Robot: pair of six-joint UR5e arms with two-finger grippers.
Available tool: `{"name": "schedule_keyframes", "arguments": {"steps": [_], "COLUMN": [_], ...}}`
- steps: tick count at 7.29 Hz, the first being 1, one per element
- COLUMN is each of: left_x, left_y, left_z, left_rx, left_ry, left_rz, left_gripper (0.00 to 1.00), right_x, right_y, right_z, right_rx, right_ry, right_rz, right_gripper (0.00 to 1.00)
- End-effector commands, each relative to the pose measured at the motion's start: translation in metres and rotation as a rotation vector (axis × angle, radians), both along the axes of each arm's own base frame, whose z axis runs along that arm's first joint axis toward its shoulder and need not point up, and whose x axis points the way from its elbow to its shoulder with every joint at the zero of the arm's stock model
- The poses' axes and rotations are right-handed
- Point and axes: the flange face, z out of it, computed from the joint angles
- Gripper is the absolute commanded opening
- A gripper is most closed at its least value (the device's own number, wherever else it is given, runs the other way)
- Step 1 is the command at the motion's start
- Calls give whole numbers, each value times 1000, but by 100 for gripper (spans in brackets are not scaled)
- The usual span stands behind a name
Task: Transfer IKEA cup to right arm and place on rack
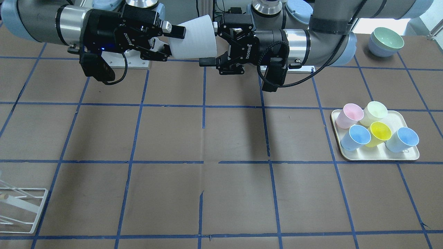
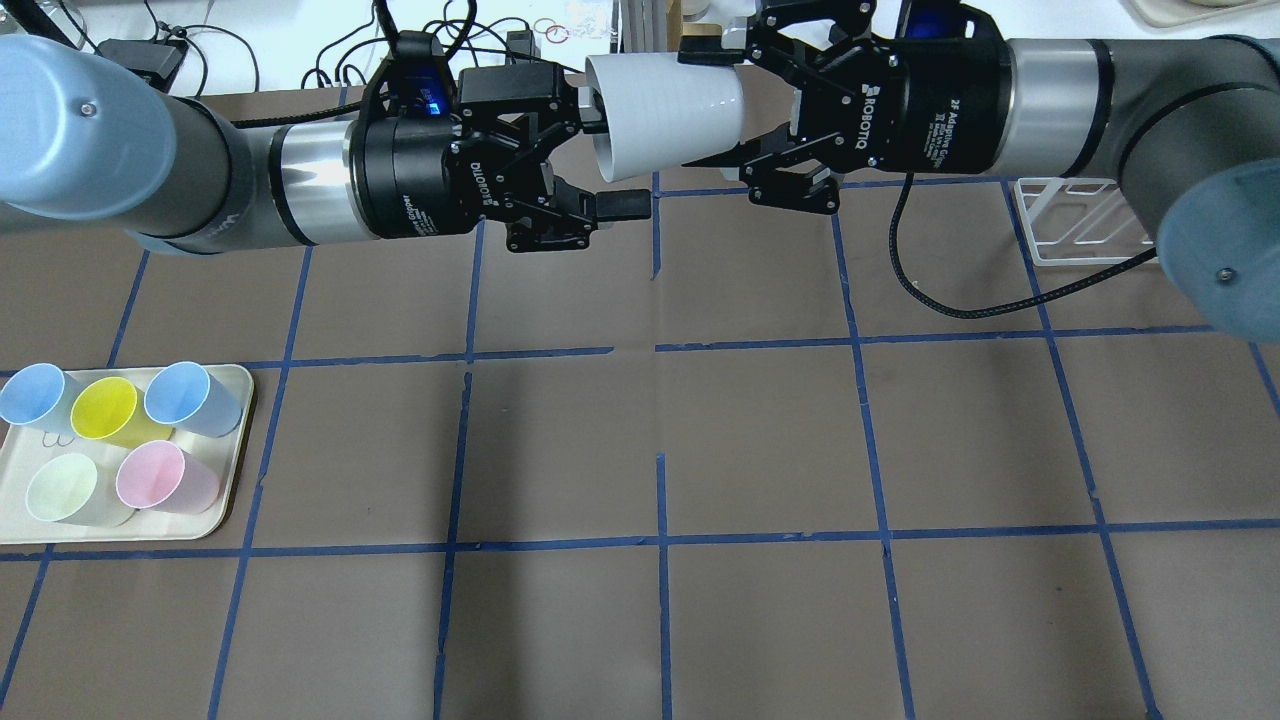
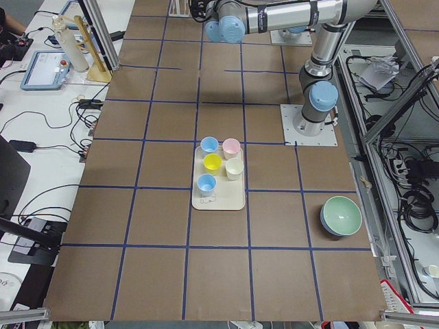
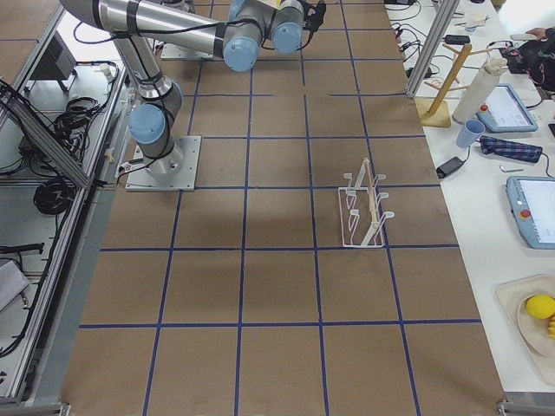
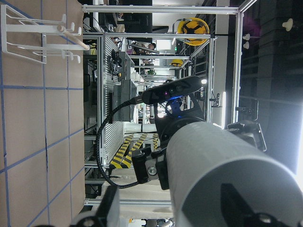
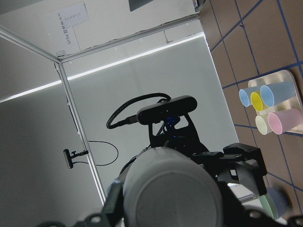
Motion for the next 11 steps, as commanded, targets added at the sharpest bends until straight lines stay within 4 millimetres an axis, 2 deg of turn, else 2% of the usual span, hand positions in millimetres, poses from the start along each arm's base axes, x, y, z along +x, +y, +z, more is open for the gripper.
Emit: {"name": "schedule_keyframes", "arguments": {"steps": [1, 3, 4, 5, 6, 8, 9, 10, 11], "left_x": [5, 14, 22, 30, 37, 58, 72, 77, 80], "left_y": [-5, -5, -10, -13, -16, -28, -32, -35, -33], "left_z": [16, 32, 39, 43, 43, 36, 35, 31, 31], "left_rx": [2, 20, 11, -17, -47, -117, -118, -89, 30], "left_ry": [-4, -74, -116, -194, -347, -701, -883, -1057, -1181], "left_rz": [4, -86, -128, -204, -299, -398, -420, -392, -333], "left_gripper": [100, 100, 100, 100, 100, 100, 100, 100, 100], "right_x": [-16, -44, -64, -92, -104, -111, -120, -130, -145], "right_y": [-8, -15, -20, -25, -26, -18, -19, -16, -20], "right_z": [3, 3, 3, 3, 0, -16, -12, -10, -8], "right_rx": [-5, -7, -4, -2, 8, 10, -14, -19, -163], "right_ry": [0, 2, 2, 15, 47, 384, 575, 752, 949], "right_rz": [-34, -90, -131, -184, -198, -97, -59, -13, 50], "right_gripper": [32, 32, 32, 32, 32, 28, 29, 29, 27]}}
